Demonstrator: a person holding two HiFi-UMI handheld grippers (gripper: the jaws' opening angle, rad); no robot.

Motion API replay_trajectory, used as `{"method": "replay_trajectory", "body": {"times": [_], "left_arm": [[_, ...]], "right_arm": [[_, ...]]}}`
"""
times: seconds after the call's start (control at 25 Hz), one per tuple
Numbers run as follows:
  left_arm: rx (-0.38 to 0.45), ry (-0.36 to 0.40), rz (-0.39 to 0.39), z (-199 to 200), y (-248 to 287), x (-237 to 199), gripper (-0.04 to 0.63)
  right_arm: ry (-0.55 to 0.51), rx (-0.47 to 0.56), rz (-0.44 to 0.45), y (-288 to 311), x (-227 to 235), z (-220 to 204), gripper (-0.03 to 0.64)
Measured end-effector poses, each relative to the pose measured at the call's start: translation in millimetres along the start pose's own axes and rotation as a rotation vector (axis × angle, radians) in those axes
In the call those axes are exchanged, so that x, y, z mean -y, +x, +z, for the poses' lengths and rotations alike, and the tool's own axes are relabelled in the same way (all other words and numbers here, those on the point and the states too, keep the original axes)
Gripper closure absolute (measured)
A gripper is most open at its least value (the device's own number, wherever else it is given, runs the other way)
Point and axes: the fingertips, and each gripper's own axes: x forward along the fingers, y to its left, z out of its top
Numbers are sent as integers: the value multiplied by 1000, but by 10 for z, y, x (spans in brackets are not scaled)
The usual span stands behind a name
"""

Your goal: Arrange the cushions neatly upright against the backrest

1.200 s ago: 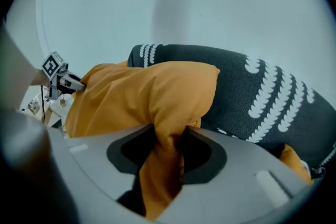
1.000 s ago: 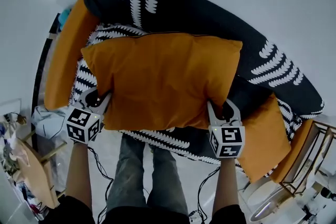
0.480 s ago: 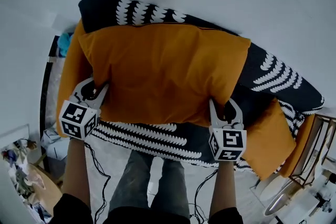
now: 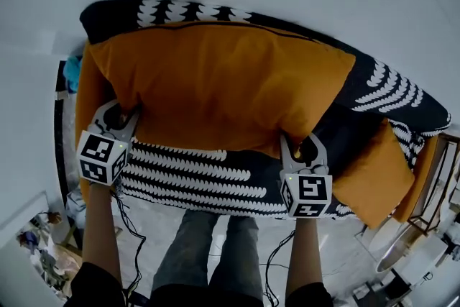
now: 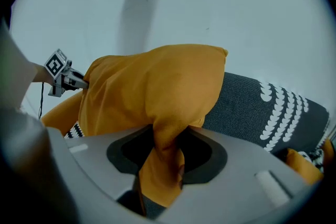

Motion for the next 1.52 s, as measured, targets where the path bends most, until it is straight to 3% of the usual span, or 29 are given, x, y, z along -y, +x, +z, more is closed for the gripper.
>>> {"method": "replay_trajectory", "body": {"times": [0.28, 0.6, 1.08, 1.24, 1.52], "left_arm": [[-8, 14, -44, -120, 234, -110, 481], [46, -66, -62, -150, 456, -85, 442], [88, -145, 61, -298, 254, -274, 328], [117, -145, 77, -238, 118, -178, 328], [203, -119, 92, 59, -328, 130, 374]], "right_arm": [[11, -33, -7, 228, 1, -196, 443], [39, -33, -46, 388, 199, -382, 402], [40, -48, -61, 270, 181, -429, 324], [33, -25, -93, 123, 232, -388, 328], [43, 84, -105, -346, 202, -90, 411]]}}
